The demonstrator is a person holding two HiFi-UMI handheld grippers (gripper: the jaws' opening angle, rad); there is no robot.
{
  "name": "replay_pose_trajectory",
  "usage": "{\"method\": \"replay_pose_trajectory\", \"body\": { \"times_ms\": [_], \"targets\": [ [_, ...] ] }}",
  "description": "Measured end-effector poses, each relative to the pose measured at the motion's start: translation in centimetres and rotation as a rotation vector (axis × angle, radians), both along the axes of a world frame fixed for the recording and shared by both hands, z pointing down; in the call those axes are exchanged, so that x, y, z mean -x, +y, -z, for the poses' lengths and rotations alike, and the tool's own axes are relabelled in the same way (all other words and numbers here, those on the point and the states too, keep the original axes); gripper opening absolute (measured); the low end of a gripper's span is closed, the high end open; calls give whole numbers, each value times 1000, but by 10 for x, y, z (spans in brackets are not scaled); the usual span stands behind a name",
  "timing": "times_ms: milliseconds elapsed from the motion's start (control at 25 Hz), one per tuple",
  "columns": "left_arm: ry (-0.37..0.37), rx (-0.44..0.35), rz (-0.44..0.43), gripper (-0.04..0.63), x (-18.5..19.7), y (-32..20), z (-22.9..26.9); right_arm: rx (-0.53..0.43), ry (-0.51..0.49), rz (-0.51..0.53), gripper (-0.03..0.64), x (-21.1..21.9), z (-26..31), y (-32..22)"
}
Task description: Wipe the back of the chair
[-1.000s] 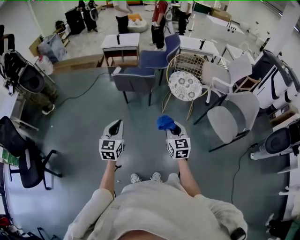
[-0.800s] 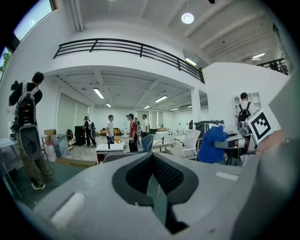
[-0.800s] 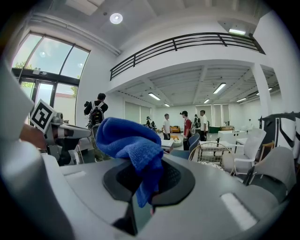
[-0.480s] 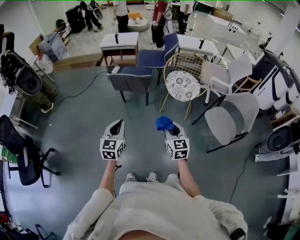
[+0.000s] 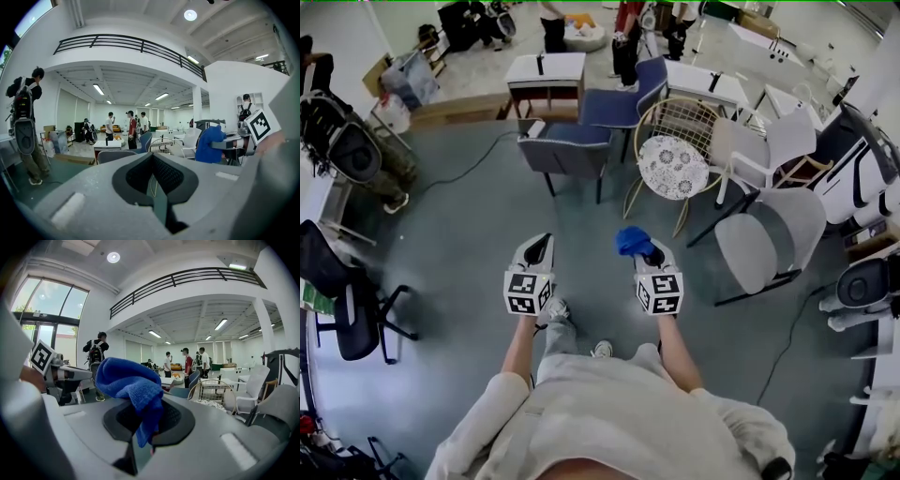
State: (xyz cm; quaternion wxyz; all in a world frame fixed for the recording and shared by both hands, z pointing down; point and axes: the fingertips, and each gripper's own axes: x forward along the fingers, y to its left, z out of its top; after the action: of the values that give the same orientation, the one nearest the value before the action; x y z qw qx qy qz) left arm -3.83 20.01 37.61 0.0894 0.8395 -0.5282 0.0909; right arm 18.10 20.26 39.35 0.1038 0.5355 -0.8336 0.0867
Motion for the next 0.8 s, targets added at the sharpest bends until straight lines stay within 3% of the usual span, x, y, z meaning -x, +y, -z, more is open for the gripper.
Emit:
{"method": "replay_pose_trajectory", "body": {
  "times_ms": [400, 800],
  "targets": [
    [32, 24, -45, 0, 28, -96, -23, 20, 18, -30, 49, 41, -15, -87],
    [49, 28, -89, 0, 102, -223, -15, 26, 41, -64, 49, 119, -3, -204]
  ]
}}
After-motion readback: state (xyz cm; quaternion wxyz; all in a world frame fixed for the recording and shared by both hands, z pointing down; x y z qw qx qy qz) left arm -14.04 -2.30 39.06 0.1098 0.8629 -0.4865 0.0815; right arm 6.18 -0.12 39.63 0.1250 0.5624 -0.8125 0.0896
